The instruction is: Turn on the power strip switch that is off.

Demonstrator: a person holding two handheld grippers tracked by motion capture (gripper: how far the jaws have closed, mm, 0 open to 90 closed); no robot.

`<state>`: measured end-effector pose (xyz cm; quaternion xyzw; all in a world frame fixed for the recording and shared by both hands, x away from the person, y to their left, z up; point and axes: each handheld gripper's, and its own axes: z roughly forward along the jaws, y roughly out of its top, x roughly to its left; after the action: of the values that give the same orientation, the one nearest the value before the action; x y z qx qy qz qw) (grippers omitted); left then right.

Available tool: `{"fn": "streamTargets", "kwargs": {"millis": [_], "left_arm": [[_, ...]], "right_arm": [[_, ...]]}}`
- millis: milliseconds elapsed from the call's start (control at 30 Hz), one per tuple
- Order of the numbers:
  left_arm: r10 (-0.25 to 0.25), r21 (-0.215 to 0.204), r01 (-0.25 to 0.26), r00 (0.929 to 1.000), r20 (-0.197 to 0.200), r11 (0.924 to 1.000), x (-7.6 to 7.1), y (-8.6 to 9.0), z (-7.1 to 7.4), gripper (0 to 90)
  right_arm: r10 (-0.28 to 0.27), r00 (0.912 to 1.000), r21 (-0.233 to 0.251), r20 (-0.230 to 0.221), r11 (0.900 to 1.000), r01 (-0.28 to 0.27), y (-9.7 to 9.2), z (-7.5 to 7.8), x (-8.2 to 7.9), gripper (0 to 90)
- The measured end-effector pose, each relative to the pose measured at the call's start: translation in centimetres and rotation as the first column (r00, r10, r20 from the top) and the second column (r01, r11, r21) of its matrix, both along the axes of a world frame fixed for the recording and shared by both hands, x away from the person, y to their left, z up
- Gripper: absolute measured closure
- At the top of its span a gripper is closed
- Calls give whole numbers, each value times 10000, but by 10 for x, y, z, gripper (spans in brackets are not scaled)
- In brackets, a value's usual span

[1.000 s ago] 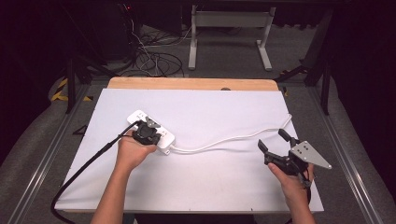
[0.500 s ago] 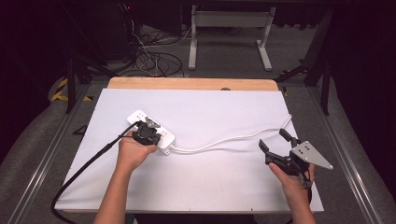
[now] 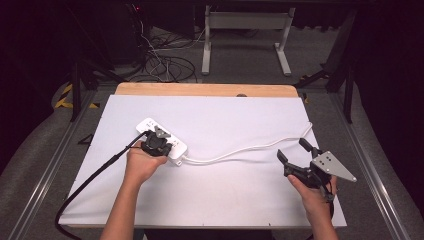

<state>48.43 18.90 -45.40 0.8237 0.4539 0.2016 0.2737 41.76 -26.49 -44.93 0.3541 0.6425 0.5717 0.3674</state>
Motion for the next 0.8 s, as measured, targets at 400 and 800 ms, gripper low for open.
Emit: {"fn": "streamTargets", "kwargs": {"millis": [400, 800], "left_arm": [[-39, 11, 39, 10000, 10, 10000, 0, 1, 0, 900], [-58, -155, 59, 10000, 76, 9999, 0, 2, -1, 900]], "right_arm": [[-11, 10000, 60, 4, 10000, 11, -1, 0, 0, 163], [10, 10000, 28, -16, 10000, -10, -1, 0, 0, 163]]}}
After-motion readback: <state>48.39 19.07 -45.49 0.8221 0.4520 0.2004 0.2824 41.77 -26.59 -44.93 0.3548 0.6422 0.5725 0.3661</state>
